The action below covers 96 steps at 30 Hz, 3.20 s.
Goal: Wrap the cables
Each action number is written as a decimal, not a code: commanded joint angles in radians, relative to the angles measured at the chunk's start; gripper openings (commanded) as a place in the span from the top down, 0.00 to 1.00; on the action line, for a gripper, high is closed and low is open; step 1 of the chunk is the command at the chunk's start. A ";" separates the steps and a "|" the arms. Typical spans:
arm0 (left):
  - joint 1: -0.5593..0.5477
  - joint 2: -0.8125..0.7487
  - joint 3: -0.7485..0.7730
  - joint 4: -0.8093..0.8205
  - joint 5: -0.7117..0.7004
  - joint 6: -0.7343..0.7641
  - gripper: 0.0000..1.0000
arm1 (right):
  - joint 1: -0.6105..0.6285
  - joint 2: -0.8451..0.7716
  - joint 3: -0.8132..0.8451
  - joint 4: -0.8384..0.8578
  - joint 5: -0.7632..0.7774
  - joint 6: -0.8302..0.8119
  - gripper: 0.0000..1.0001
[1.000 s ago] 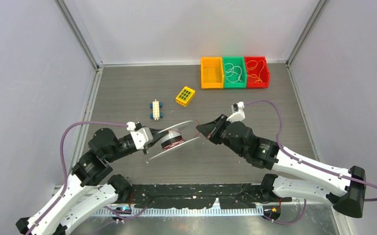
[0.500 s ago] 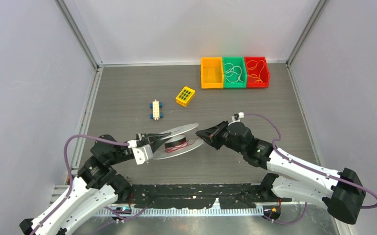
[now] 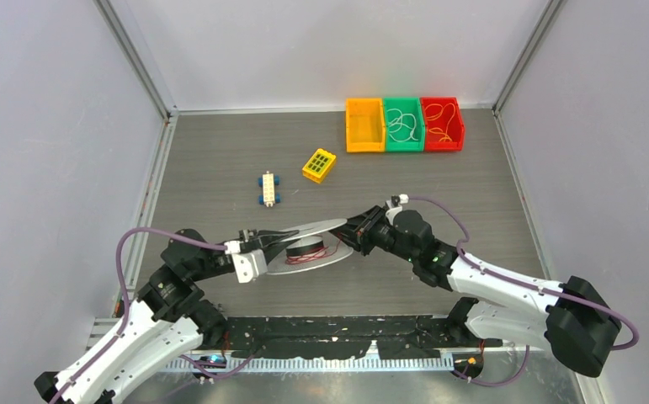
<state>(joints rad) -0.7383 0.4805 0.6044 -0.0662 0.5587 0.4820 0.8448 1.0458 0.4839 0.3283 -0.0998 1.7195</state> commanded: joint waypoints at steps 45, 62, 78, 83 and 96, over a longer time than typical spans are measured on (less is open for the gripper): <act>0.056 0.238 0.532 -0.114 0.165 -0.924 1.00 | -0.036 -0.869 -0.162 0.020 -0.304 -1.788 0.54; 0.112 0.306 0.559 -0.152 0.195 -0.969 1.00 | -0.036 -0.808 0.161 -0.314 0.086 -1.309 0.39; 0.195 0.367 0.466 -0.039 0.325 -1.089 1.00 | -0.036 -0.475 0.342 -0.265 -0.376 -1.172 0.28; 0.207 0.384 0.446 -0.022 0.326 -1.086 1.00 | -0.036 -0.410 0.304 -0.150 -0.443 -1.117 0.34; 0.239 0.400 0.427 -0.004 0.344 -1.079 1.00 | -0.035 -0.325 0.234 0.043 -0.467 -0.995 0.75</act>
<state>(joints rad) -0.5076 0.8837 1.0252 -0.1650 0.8715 -0.5690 0.8093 0.7124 0.7242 0.2646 -0.5400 0.6853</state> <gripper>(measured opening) 0.034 0.311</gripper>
